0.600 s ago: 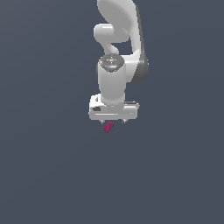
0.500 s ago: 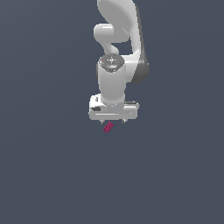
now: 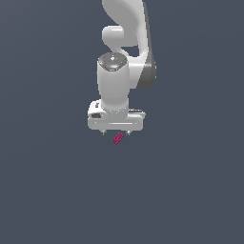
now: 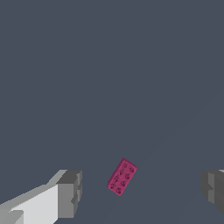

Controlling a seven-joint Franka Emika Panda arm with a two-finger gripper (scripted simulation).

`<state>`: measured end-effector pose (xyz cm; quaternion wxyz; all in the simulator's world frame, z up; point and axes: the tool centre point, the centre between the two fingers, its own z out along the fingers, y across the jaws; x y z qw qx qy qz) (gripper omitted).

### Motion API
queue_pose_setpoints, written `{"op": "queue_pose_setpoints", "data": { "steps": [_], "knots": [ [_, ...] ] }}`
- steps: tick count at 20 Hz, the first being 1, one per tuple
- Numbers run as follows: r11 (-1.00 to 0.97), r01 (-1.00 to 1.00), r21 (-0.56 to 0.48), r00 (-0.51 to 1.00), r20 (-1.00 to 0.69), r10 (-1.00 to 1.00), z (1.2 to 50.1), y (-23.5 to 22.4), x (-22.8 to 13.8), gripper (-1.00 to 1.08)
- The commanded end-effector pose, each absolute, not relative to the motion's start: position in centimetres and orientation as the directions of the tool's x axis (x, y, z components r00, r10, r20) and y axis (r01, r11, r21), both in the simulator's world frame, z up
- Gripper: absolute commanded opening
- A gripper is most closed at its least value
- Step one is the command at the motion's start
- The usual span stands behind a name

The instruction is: Pick up the object and move it to a goal position.

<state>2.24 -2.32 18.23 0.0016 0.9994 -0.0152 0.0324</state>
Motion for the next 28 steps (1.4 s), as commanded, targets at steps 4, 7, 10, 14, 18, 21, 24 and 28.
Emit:
{"op": "queue_pose_setpoints", "data": {
  "steps": [4, 7, 10, 14, 18, 21, 24, 28],
  "knots": [
    [-0.999, -0.045, 0.000, 0.997, 0.062, -0.045, 17.8, -2.2, 2.1, 1.00],
    [-0.997, -0.073, -0.002, 0.996, 0.059, -0.073, 17.2, -2.2, 1.8, 1.00],
    [-0.994, -0.114, -0.006, 0.992, 0.054, -0.114, 16.2, -2.1, 1.3, 1.00],
    [-0.982, -0.188, -0.012, 0.981, 0.044, -0.188, 14.5, -1.9, 0.4, 1.00],
    [-0.959, -0.285, -0.015, 0.958, 0.031, -0.285, 12.3, -1.8, -0.8, 1.00],
    [-0.931, -0.363, -0.014, 0.931, 0.021, -0.364, 10.5, -1.8, -2.0, 1.00],
    [-0.903, -0.429, -0.011, 0.903, 0.013, -0.429, 9.1, -1.8, -3.0, 1.00],
    [-0.869, -0.494, -0.007, 0.869, 0.006, -0.494, 7.6, -1.9, -4.1, 1.00]
  ]
}}
